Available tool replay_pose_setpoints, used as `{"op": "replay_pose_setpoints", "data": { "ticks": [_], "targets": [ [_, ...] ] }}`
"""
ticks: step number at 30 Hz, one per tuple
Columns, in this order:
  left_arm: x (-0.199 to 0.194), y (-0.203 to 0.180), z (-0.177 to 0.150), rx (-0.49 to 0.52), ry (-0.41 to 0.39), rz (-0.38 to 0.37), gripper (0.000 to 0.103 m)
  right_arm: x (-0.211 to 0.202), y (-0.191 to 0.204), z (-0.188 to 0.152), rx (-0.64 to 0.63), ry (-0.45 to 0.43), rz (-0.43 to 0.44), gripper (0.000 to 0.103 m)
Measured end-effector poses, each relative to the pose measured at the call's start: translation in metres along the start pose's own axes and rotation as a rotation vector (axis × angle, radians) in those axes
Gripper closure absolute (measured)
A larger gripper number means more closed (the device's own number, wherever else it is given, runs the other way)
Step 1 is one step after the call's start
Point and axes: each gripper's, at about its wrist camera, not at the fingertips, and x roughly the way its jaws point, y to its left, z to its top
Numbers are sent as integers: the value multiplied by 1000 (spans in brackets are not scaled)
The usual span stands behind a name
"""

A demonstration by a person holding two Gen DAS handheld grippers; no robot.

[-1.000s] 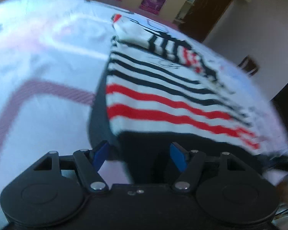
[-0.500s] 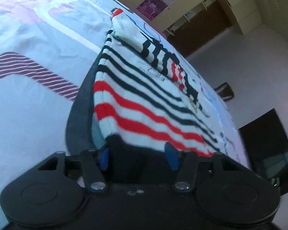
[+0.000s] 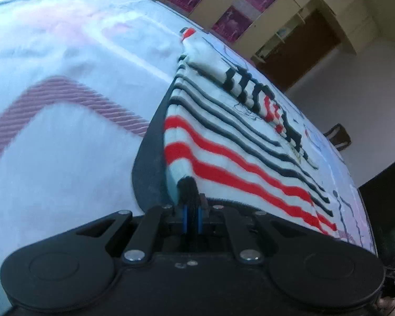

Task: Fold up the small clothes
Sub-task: 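Grasp the sweater hem with both tools and lift it toward the collar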

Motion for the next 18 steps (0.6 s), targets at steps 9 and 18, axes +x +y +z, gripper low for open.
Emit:
{"op": "replay_pose_setpoints", "data": {
  "ticks": [9,18],
  "targets": [
    [-18,-26,42,-66,-141,-105,97,-15,32,51,-49,-146,86,99],
    [23,-67,152,-69,-241,-196,97,14,79,170,-83,-287,105,99]
  ]
}}
